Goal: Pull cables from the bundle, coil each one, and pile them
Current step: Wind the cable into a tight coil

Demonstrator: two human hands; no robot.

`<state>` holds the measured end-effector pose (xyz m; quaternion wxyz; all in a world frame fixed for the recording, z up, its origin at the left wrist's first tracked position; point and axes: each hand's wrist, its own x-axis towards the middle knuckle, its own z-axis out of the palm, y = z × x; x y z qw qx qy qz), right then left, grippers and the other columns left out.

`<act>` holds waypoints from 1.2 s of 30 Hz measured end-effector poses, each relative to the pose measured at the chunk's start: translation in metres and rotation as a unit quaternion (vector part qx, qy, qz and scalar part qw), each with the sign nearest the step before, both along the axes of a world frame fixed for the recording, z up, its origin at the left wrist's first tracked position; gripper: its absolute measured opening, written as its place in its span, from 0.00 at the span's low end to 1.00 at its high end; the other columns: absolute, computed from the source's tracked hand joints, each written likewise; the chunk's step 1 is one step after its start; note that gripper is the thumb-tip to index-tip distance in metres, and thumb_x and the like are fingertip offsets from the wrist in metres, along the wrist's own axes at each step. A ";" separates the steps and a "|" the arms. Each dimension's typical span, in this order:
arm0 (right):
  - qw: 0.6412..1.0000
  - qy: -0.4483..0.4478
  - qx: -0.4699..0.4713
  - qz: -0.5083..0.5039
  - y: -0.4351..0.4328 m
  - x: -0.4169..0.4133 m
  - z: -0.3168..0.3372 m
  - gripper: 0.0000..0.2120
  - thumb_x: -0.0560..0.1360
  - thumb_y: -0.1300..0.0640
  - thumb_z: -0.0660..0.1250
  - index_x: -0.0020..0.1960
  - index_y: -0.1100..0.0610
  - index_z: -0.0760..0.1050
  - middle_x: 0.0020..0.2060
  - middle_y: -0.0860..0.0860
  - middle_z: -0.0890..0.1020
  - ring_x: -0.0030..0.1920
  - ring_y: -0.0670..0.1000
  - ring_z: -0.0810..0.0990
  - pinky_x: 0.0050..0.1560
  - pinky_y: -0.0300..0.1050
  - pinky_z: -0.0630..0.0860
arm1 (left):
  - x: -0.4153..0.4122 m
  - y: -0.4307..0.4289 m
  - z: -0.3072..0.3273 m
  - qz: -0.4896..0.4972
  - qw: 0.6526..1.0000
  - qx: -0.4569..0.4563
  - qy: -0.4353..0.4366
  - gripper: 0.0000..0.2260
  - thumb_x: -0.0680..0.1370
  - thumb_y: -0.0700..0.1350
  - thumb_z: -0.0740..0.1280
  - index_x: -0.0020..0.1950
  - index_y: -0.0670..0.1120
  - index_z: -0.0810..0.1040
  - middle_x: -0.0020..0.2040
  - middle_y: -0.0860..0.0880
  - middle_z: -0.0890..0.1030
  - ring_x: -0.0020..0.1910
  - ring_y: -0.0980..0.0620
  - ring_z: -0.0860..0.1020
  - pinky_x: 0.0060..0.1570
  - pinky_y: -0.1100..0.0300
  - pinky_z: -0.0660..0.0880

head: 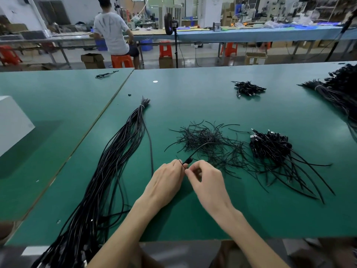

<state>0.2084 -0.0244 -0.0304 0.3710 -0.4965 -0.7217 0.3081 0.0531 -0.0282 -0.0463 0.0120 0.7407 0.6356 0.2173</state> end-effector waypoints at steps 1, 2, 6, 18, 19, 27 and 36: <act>0.999 0.033 -0.018 -0.003 0.001 -0.002 -0.001 0.05 0.81 0.52 0.70 0.46 0.50 0.78 0.42 0.43 0.81 0.43 0.42 0.79 0.45 0.35 0.75 | 0.000 -0.001 0.001 -0.002 1.000 0.000 -0.007 0.12 0.87 0.47 0.52 0.45 0.48 0.65 0.40 0.47 0.75 0.35 0.44 0.72 0.40 0.56 0.61; 0.997 0.067 -0.028 -0.002 0.001 -0.004 -0.002 0.05 0.80 0.53 0.70 0.46 0.50 0.78 0.40 0.44 0.82 0.42 0.42 0.80 0.44 0.33 0.75 | 0.000 -0.002 0.002 -0.005 1.000 0.000 -0.015 0.12 0.87 0.48 0.52 0.44 0.48 0.65 0.40 0.48 0.74 0.35 0.44 0.72 0.40 0.57 0.61; 0.994 0.108 0.012 -0.012 0.003 -0.004 -0.007 0.06 0.79 0.57 0.72 0.45 0.50 0.78 0.41 0.43 0.82 0.44 0.42 0.80 0.45 0.30 0.74 | 0.001 -0.006 0.003 -0.021 0.998 -0.007 -0.054 0.17 0.85 0.53 0.46 0.43 0.46 0.65 0.38 0.50 0.71 0.35 0.47 0.70 0.41 0.57 0.60; 0.962 0.256 -0.085 0.043 0.013 0.004 -0.011 0.21 0.76 0.58 0.75 0.63 0.45 0.70 0.42 0.50 0.85 0.43 0.47 0.84 0.47 0.38 0.77 | 0.000 -0.007 0.002 -0.033 0.994 -0.012 -0.105 0.17 0.85 0.55 0.46 0.42 0.49 0.63 0.37 0.52 0.68 0.35 0.50 0.69 0.39 0.55 0.65; 0.955 0.271 -0.103 0.062 0.014 0.006 -0.011 0.23 0.77 0.58 0.75 0.67 0.45 0.70 0.42 0.52 0.85 0.42 0.48 0.84 0.45 0.38 0.77 | 0.000 -0.008 0.002 -0.037 0.993 -0.008 -0.108 0.17 0.85 0.56 0.46 0.42 0.49 0.62 0.37 0.52 0.68 0.35 0.50 0.68 0.39 0.55 0.64; 0.919 0.295 -0.177 0.194 0.019 0.016 -0.006 0.20 0.79 0.62 0.70 0.67 0.44 0.79 0.38 0.51 0.78 0.36 0.48 0.76 0.40 0.37 0.74 | -0.001 -0.011 0.004 -0.073 0.988 -0.011 -0.134 0.15 0.84 0.55 0.47 0.44 0.50 0.65 0.38 0.56 0.71 0.38 0.52 0.69 0.42 0.57 0.66; 0.908 0.285 -0.198 0.234 0.020 0.018 -0.005 0.18 0.77 0.64 0.66 0.63 0.49 0.82 0.35 0.45 0.77 0.36 0.45 0.73 0.36 0.38 0.74 | 0.000 -0.012 0.006 -0.091 0.991 -0.011 -0.096 0.18 0.85 0.51 0.48 0.44 0.44 0.70 0.40 0.51 0.74 0.38 0.49 0.71 0.44 0.52 0.70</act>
